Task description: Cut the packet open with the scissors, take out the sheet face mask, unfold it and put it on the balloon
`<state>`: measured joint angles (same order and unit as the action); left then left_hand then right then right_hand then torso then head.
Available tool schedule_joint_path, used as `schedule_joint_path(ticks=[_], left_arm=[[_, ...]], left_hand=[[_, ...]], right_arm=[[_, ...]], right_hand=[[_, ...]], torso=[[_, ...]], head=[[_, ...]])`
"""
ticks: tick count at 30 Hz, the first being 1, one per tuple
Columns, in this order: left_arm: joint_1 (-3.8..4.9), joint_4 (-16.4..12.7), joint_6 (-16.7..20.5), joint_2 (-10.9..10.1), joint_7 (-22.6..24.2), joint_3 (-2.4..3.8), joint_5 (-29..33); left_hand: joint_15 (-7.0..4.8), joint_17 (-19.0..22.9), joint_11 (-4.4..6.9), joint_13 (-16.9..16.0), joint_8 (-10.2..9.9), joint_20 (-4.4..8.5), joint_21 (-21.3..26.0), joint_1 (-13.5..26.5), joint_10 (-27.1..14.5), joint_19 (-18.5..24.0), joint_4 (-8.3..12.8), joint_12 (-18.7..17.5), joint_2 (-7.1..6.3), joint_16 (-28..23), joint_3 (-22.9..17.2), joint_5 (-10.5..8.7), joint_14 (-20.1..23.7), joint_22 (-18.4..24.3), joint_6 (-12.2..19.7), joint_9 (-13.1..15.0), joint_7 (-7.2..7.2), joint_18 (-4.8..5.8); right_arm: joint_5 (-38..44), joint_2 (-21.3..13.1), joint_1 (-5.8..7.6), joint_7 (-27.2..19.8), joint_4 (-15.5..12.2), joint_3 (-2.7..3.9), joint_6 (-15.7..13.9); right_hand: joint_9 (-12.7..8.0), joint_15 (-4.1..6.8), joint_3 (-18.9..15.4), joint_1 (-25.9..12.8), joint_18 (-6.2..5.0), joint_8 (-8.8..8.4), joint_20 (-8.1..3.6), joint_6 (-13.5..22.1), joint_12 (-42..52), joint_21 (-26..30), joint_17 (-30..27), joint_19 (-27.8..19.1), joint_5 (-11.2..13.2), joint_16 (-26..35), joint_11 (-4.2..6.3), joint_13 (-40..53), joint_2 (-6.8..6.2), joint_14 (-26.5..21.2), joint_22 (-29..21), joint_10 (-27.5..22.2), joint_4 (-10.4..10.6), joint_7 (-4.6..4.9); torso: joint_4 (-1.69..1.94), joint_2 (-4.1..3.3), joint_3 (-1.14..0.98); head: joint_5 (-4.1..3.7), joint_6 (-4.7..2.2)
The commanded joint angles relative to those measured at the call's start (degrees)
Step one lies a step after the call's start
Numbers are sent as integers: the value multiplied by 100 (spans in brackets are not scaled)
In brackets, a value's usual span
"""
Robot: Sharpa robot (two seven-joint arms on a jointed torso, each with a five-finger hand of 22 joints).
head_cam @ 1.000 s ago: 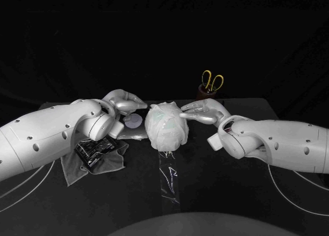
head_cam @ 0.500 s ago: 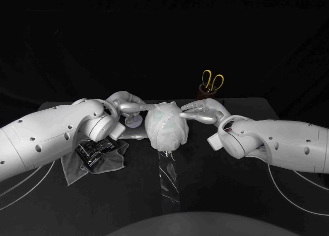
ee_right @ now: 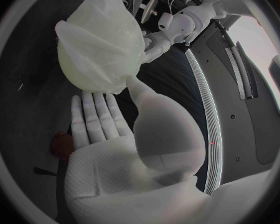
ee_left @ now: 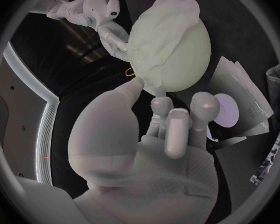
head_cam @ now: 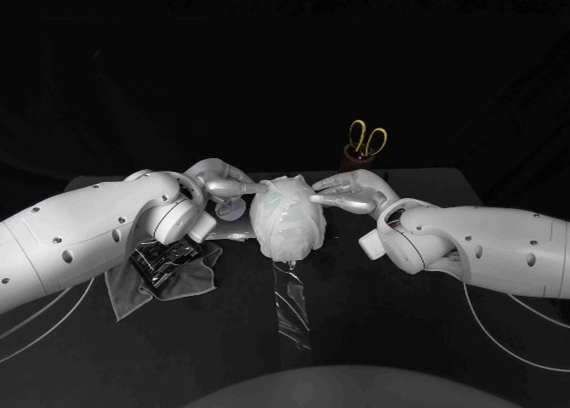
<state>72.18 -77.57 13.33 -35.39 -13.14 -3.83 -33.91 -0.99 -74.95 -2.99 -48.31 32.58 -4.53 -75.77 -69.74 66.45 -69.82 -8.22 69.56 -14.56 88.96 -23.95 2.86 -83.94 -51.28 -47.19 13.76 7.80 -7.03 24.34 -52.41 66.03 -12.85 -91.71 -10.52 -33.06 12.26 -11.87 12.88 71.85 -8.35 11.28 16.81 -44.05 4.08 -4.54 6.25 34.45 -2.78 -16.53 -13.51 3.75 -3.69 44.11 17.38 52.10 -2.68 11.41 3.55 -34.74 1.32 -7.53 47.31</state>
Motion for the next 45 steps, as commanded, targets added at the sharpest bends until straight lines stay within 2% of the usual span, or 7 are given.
schedule_joint_path(ticks=[1, 5, 9, 20, 24, 27, 45], left_arm=[[2, -12, -149, 19, -19, 3, -40], [2, -16, -196, 27, -7, 1, -78], [1, -4, -199, 39, 22, -6, -122], [-2, 34, -43, 90, 163, -14, -116], [-3, 42, 80, 99, 256, -14, -51], [-4, 46, 146, 97, 306, -14, -7], [-13, 36, 319, -27, 445, -2, 325]], left_hand=[[44, -543, -16, -55, -40, -34, 2, -225, 46, -17, 56, 52, 41, -10, 29, -8, -311, -32, -74, -29, -6, -15], [34, -646, 0, -222, -47, -28, -18, -399, 167, -44, 111, 147, 122, 3, 1, -10, -345, -79, -182, -53, -23, -8], [-14, -834, 69, -461, 8, -1, -65, -650, 354, -105, 207, 278, 295, 27, -130, -8, -407, -184, -430, -55, -103, 7], [-148, -1225, 221, -759, 45, 111, -168, -790, 642, -242, 263, 412, 418, 72, -247, -8, -527, -403, -840, -89, -277, 45], [-239, -1485, 328, -946, 95, 174, -177, -997, 808, -257, 382, 482, 559, 101, -439, -7, -601, -409, -1063, -79, -395, 45], [-265, -1505, 342, -1066, 104, 207, -202, -1056, 905, -293, 431, 522, 605, 104, -569, -6, -606, -468, -1101, -68, -393, 58], [-256, -1505, 320, -1283, 250, 227, -241, -871, 1094, -334, 610, 547, 456, 104, -1239, -6, -606, -530, -1059, 157, -351, 73]], right_arm=[[66, 3, -6, -38, -16, 1, 93], [66, 6, -7, -39, -17, 1, 91], [66, 10, -7, -41, -23, 1, 91], [66, 14, -9, -40, -33, 1, 91], [66, 18, -12, -41, -30, 1, 91], [66, 20, -15, -42, -28, 1, 92], [66, 5, -23, -39, -29, 1, 87]], right_hand=[[-3, 5, -29, 55, -14, -18, -16, -42, -26, 28, -10, -42, 5, 39, 8, -5, -21, 25, -4, 39, 6, 516], [-3, 4, -36, 56, -13, -19, -16, -44, -27, 32, -12, -52, 5, 45, 8, -5, -20, 24, -12, 40, 7, 516], [-3, 4, -36, 56, -13, -19, -16, -44, -27, 32, -12, -52, 5, 45, 8, -5, -20, 24, -12, 40, 7, 516], [-3, 3, -42, 57, -12, -20, -16, -46, -28, 36, -14, -58, 5, 51, 7, -6, -18, 23, -18, 42, 8, 517], [-3, 3, -42, 57, -12, -20, -16, -46, -28, 36, -14, -58, 5, 51, 7, -6, -18, 23, -18, 42, 8, 517], [-3, 3, -42, 57, -12, -20, -16, -46, -28, 36, -14, -58, 5, 51, 7, -6, -18, 23, -18, 42, 8, 517], [-3, 2, -51, 57, -11, -22, -16, -48, -29, 41, -16, -67, 6, 59, 7, -6, -16, 23, -26, 43, 9, 517]], torso=[[3, 0, 1], [3, 0, 0], [0, 1, 1], [0, 1, 1], [-1, 2, 0], [-3, 2, -1], [2, 3, 1]], head=[[-1, 4], [0, 12], [4, 17], [20, 32], [28, 42], [33, 47], [24, 61]])
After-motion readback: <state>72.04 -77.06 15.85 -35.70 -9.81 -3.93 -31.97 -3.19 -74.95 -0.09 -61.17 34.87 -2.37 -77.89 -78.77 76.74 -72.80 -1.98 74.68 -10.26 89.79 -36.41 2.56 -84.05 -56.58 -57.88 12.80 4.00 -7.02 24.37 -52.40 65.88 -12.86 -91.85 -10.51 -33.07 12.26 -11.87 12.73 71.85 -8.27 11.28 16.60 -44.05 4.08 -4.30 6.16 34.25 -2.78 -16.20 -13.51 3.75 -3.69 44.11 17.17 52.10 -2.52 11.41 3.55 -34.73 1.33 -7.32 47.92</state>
